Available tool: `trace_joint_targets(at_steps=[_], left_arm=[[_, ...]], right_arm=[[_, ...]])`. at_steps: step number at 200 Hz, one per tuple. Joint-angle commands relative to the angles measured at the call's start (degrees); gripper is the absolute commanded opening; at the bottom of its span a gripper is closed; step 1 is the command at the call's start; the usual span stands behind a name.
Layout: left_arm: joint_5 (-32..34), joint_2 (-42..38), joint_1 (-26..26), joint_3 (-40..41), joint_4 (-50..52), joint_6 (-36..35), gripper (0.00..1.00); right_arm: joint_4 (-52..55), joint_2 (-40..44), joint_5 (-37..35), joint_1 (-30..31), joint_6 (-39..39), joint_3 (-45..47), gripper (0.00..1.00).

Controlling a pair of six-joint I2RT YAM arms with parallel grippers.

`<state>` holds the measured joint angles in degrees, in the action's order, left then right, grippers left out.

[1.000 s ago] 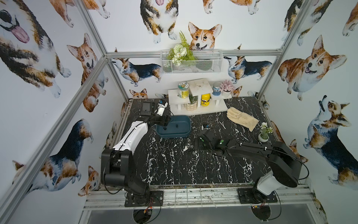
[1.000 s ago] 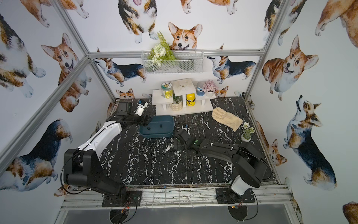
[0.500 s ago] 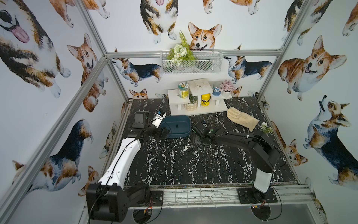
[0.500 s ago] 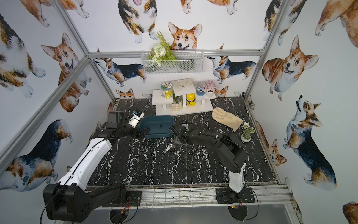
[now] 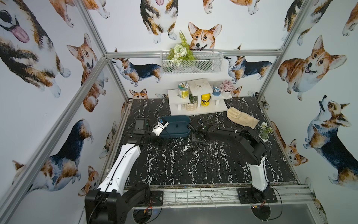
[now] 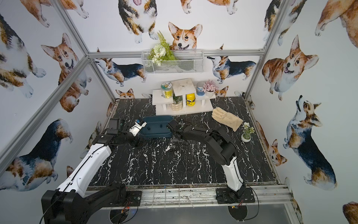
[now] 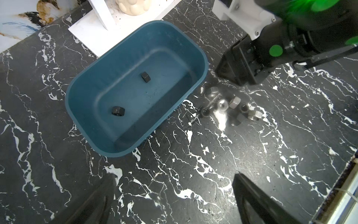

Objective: Put the nuts on the desktop into the storage box
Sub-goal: Pick up the nut from the center of the board.

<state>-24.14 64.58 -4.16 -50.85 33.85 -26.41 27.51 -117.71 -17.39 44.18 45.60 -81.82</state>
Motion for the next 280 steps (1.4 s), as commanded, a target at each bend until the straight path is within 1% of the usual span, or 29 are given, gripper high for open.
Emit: trace_joint_targets(at_steps=[1, 15, 20, 28, 48, 55, 68, 101, 108, 118, 136, 165, 190, 199, 213, 238, 251, 262, 280], left_arm=[[0.49, -0.20, 0.04, 0.58, -0.03, -0.95, 1.00], [0.18, -0.32, 0.03, 0.76, 0.50, -1.24, 1.00], [0.00, -0.33, 0.03, 0.85, 0.45, -1.38, 1.00], [-0.25, -0.33, 0.03, 1.34, 0.22, -1.53, 1.00], [-0.80, -0.24, 0.03, 1.48, 0.24, -1.29, 1.00], [-1.16, -0.15, 0.03, 1.37, 0.51, -1.20, 1.00], [-1.74, -0.19, 0.02, 1.54, 0.29, -1.32, 1.00], [-3.39, 0.11, 0.03, 0.79, 0.67, -1.32, 1.00], [-4.11, 0.24, -0.01, 0.50, 0.78, -1.44, 1.00], [-5.32, 0.37, 0.03, 0.32, 0.54, -1.85, 1.00], [-8.85, 0.84, 0.03, -0.44, 0.08, -2.50, 1.00], [-16.70, 2.74, 0.03, -2.70, -0.51, -3.32, 1.00], [-25.41, 4.86, 0.03, -4.69, -0.79, -4.85, 1.00], [-28.99, 5.55, -0.05, -5.32, 0.10, -7.31, 1.00], [-33.76, 6.70, -0.43, -6.23, 3.03, -13.91, 1.00], [-37.77, 8.60, -1.46, -6.73, 3.95, -20.48, 1.00], [-41.08, 9.22, -1.46, -5.90, 3.97, -24.96, 1.00], [-44.03, 9.79, -1.55, -4.90, 3.31, -28.25, 1.00], [-47.22, 11.10, -2.44, -4.58, 2.06, -30.44, 1.00]], right_arm=[[1.83, -1.11, -1.02, -0.39, -0.61, -0.71, 0.52], [1.37, -1.63, -1.14, -0.55, -0.71, -0.56, 0.49], [1.12, -1.73, -1.15, -0.63, -0.86, -0.41, 0.45], [1.06, -1.95, -1.21, -0.87, -0.70, -0.27, 0.42], [1.15, -1.98, -0.50, -1.03, -0.24, 0.06, 0.40], [0.83, -1.76, -0.31, -1.05, -0.32, 0.40, 0.34], [0.15, -1.22, 0.09, -1.05, -0.29, 1.18, 0.27], [-0.96, 1.37, 1.20, -1.08, 0.05, 3.12, 0.25], [-1.57, 2.24, 1.48, -1.04, -0.24, 3.64, 0.21], [-2.36, 3.63, 1.33, -1.08, -0.56, 4.52, 0.19], [-4.04, 6.52, 1.64, -1.03, -1.71, 6.24, 0.19], [-8.09, 12.66, 4.91, -1.08, -4.94, 10.01, 0.20], [-14.98, 19.61, 12.81, -1.04, -8.05, 15.49, 0.19], [-17.56, 22.14, 16.16, -1.06, -8.32, 17.51, 0.19], [-20.84, 25.22, 20.93, -1.05, -8.36, 19.97, 0.20], [-23.78, 28.27, 31.71, -1.04, -8.01, 21.92, 0.20], [-27.25, 29.79, 38.66, -1.09, -6.38, 23.78, 0.21], [-32.21, 31.11, 43.96, -1.08, -3.78, 26.02, 0.21], [-40.28, 32.50, 51.56, -1.03, 1.61, 29.18, 0.22]])
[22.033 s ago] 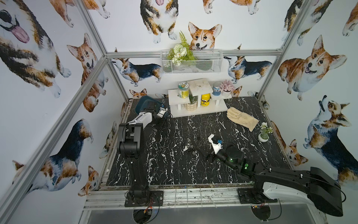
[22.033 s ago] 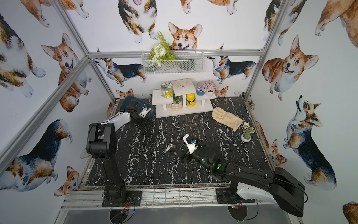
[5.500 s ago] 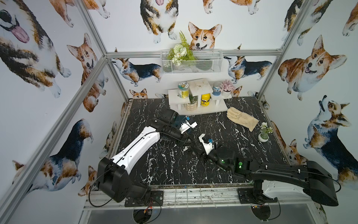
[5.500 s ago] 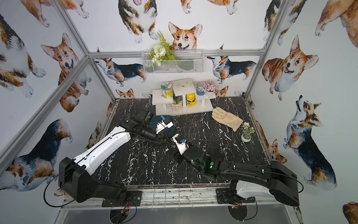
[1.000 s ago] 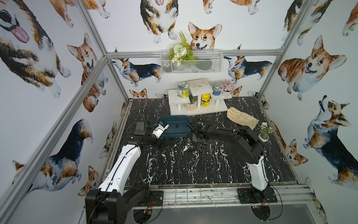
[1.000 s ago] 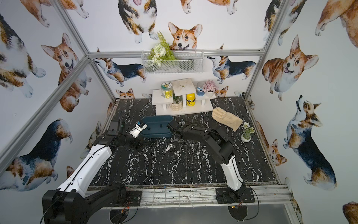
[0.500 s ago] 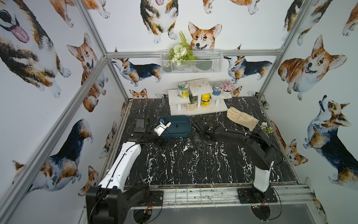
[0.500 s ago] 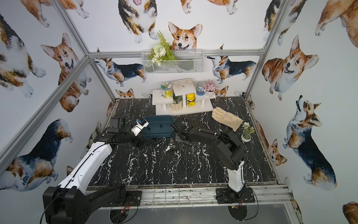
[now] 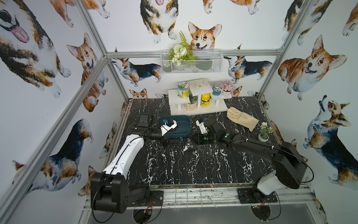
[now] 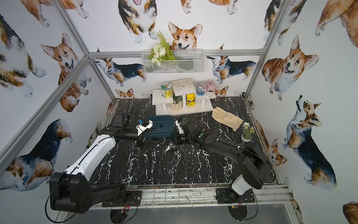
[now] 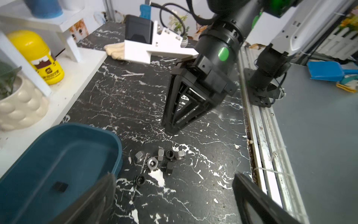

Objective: Put the nuts on the desktop into the storage box
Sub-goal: Pick up the nut from the center of the board.

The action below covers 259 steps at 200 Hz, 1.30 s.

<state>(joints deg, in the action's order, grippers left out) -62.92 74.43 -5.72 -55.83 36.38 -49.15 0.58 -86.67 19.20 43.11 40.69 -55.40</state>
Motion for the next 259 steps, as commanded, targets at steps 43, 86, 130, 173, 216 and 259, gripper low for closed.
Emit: trace_joint_targets(at_steps=[43, 86, 130, 173, 216, 259], left_arm=[[-4.48, 4.59, -5.49, 0.20, -5.01, -6.71, 0.97], [-4.21, 6.25, -8.32, 2.57, -13.87, 0.03, 0.88], [-2.38, 7.13, -10.81, 3.77, -19.67, 6.03, 0.72], [-0.22, 6.96, -10.82, 4.32, -24.98, 13.00, 0.52], [-1.41, 6.94, -10.88, 4.15, -27.19, 16.42, 0.39], [-1.86, 7.13, -10.89, 4.14, -27.49, 17.05, 0.38]], right_arm=[[-29.53, 2.53, 21.10, 0.04, 20.72, 8.48, 0.22], [-42.49, 1.21, 20.96, -0.11, 32.50, 12.14, 0.22], [-50.31, -1.19, 19.80, -0.49, 38.98, 13.82, 0.21], [-53.89, -1.08, 16.17, -1.89, 43.09, 17.41, 0.21], [-61.70, -3.29, 16.22, -3.00, 48.28, 20.98, 0.20], [-70.38, -4.72, 14.94, -3.03, 52.86, 22.90, 0.19]])
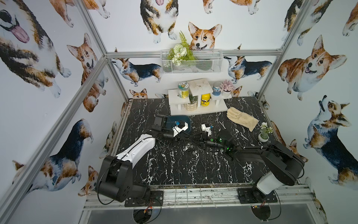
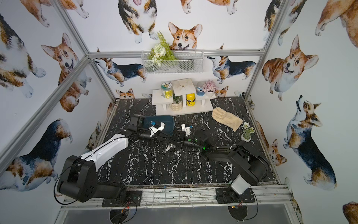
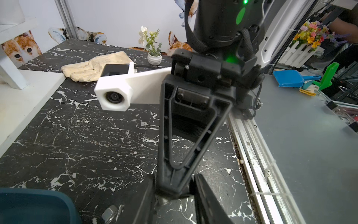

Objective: Put the nuts on the desktop into the storage box
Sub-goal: Pick up the nut from the center of the board.

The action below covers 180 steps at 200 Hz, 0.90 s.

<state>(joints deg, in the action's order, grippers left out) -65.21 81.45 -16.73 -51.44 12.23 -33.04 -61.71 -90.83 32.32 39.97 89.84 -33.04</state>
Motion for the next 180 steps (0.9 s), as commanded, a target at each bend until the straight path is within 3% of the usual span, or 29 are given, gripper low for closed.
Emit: trace_joint_targets(at_steps=[1, 36, 85, 155, 167, 180], left_arm=[[0.44, 0.11, 0.12, -0.29, -3.39, 0.90, 0.38], [0.45, 0.04, 0.20, 0.05, -3.34, 0.80, 0.34], [1.14, 0.27, -0.03, -0.06, -4.11, 1.38, 0.39], [2.26, 0.82, -0.95, -0.68, -4.70, 2.40, 0.38], [2.25, 0.81, -0.95, -0.77, -4.68, 2.37, 0.34], [2.29, 0.89, -0.97, -0.94, -4.53, 2.43, 0.15]], right_arm=[[-8.17, -0.58, 1.85, 0.12, 3.77, 0.57, 0.19], [-10.34, -0.90, 1.71, 0.16, 4.91, 0.74, 0.19], [-10.92, -0.76, 1.72, 0.12, 5.35, 0.61, 0.19], [-14.49, -1.46, 1.08, 0.12, 7.18, 1.09, 0.19], [-14.49, -1.63, 0.86, 0.11, 7.19, 1.27, 0.19], [-14.95, -1.85, 0.82, 0.11, 7.51, 1.53, 0.20]])
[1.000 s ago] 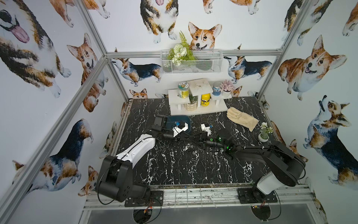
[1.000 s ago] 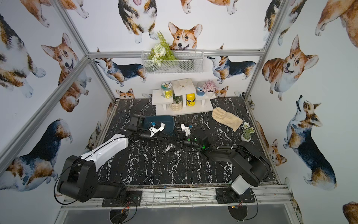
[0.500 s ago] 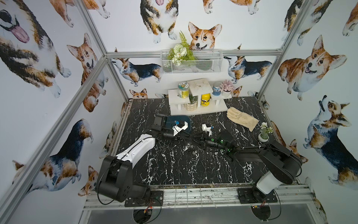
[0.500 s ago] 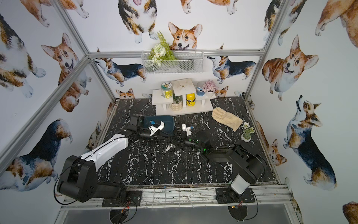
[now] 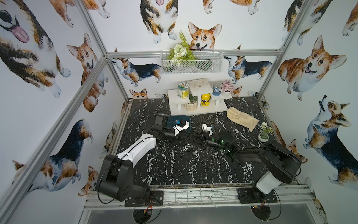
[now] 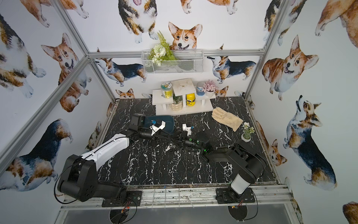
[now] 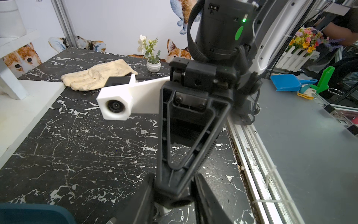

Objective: Put the nuts on the desktop into the storage box
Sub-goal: Pick up the nut from the center of the board, then place the nut in the storage box.

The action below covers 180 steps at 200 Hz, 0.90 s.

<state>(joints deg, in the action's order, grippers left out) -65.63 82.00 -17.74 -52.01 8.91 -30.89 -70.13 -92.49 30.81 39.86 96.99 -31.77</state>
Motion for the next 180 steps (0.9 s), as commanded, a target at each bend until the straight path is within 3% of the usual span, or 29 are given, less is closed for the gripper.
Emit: trace_joint_targets(at_steps=[1, 11, 29, 101, 150, 163, 180], left_arm=[[2.70, 0.35, 0.05, -0.37, -1.19, 0.26, 0.14], [2.94, 0.44, 0.05, -0.46, -1.17, 0.46, 0.06], [3.57, 0.49, 0.01, -0.45, -1.99, 1.77, 0.07], [6.27, 0.40, 1.39, -1.46, -0.95, 4.26, 0.07], [12.07, 1.60, 3.90, -5.08, 4.94, 3.54, 0.07], [13.42, 2.39, 5.10, -6.52, 6.62, 3.39, 0.07], [14.67, 3.30, 7.18, -7.68, 7.83, 3.54, 0.07]], right_arm=[[-6.61, -0.21, 2.28, 0.22, 0.38, 0.28, 0.20], [-7.28, -0.35, 2.33, 0.22, 0.63, 0.38, 0.21], [-8.08, -0.59, 2.35, 0.22, 0.82, 0.48, 0.28], [-2.91, 2.96, 2.10, -1.31, -4.02, 2.67, 0.71], [28.00, 11.69, -2.61, -1.45, -24.81, -1.55, 0.92], [41.15, 14.35, -7.76, -1.20, -33.16, -4.28, 1.00], [57.43, 16.68, -18.78, 0.08, -44.15, -9.07, 1.00]])
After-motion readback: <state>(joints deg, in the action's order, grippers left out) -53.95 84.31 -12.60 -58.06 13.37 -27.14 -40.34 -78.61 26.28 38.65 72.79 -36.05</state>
